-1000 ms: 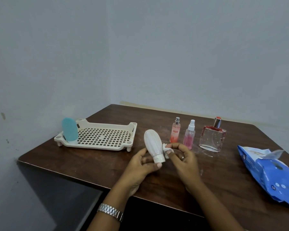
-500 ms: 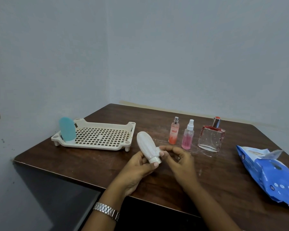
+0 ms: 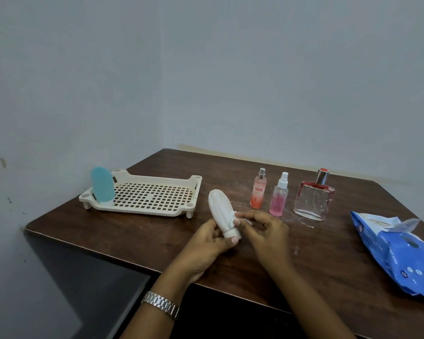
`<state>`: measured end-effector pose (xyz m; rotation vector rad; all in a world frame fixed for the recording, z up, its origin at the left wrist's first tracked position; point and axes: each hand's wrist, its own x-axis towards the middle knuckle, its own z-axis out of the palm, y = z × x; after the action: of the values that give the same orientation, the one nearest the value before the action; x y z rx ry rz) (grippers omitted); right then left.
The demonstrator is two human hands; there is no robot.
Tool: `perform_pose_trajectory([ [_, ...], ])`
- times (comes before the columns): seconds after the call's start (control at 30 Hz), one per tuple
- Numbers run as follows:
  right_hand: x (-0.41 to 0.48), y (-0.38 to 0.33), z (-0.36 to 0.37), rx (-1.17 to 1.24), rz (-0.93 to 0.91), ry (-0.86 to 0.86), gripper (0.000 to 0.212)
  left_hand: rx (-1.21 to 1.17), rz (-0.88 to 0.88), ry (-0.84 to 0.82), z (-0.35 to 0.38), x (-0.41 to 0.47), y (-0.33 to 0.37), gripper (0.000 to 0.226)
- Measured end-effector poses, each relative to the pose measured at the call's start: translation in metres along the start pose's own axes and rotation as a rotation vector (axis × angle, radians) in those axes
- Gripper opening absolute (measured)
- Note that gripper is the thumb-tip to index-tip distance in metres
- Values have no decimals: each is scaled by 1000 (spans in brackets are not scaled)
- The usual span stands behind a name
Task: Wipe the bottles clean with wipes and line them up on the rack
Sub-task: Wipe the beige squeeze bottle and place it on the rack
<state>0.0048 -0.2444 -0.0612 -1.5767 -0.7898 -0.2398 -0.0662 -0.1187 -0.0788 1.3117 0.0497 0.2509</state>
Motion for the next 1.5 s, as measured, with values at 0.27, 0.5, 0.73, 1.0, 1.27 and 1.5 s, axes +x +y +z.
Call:
perform_pose_trajectory([
  [0.27, -3, 0, -5, -131, -51, -19, 19, 31, -4, 32, 0, 1, -1, 40],
  [0.5, -6, -1, -1, -205, -187, -48, 17, 97, -3, 64, 2, 1, -4, 39],
  [0.73, -2, 2, -2, -238, -176, 2, 16, 165, 4, 104, 5, 0, -2, 36],
  [1.0, -9, -2, -3, -357, -298, -61, 12, 236, 14, 141, 7, -1, -2, 31],
  [1.27, -8, -3, 4, -381, -335, -66, 10, 309, 30, 190, 3, 3, -6, 32],
  [1.5, -6, -4, -2, -302, -221, -55, 25, 225, -6, 149, 3, 2, -3, 38],
])
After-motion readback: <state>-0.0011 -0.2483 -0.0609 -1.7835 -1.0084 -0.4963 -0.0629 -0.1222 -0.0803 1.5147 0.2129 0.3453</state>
